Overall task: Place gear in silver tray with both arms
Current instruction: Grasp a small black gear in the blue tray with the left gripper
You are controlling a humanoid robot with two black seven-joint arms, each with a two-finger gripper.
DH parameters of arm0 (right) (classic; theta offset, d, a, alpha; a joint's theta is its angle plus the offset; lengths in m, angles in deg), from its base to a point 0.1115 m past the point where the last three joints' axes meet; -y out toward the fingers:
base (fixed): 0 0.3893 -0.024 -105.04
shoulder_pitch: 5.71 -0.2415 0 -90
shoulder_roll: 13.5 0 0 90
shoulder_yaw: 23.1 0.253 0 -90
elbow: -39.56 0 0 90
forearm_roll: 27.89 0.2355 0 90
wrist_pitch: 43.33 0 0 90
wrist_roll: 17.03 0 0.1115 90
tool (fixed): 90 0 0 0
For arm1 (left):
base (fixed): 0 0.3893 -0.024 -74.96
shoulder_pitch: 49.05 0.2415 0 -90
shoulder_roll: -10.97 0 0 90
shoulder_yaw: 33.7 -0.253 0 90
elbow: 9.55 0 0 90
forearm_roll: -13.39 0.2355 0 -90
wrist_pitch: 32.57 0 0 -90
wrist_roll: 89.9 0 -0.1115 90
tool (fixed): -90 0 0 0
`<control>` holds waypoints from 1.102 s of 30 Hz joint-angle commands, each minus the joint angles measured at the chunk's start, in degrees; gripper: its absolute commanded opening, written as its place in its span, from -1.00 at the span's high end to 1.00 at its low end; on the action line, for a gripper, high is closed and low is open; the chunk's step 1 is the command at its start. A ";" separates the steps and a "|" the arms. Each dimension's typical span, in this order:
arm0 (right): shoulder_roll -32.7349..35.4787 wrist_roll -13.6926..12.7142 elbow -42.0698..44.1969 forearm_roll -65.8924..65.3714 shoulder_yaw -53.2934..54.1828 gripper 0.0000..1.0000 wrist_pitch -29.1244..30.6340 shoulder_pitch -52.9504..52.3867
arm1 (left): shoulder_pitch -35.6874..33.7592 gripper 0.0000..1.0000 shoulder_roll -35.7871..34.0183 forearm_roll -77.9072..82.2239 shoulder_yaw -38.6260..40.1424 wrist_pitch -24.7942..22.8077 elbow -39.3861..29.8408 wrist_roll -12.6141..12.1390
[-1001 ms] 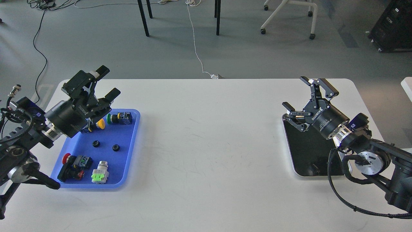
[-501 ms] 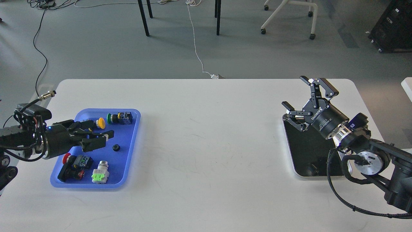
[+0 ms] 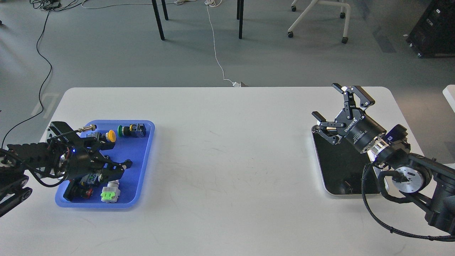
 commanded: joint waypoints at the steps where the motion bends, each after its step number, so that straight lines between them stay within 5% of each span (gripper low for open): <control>1: 0.02 0.00 -0.08 0.01 -0.01 -0.98 0.00 0.01 | -0.12 -0.65 1.36 -0.01 -0.18 0.09 1.98 -0.01; 24: 0.02 0.00 -0.17 0.01 0.26 -0.98 0.00 0.01 | 0.32 -0.22 3.30 -0.01 -0.44 0.01 3.30 -0.01; 33: 0.02 0.00 -0.17 0.01 0.26 -0.98 0.00 0.01 | 0.41 0.21 3.38 -0.01 -0.44 -0.08 4.35 -0.01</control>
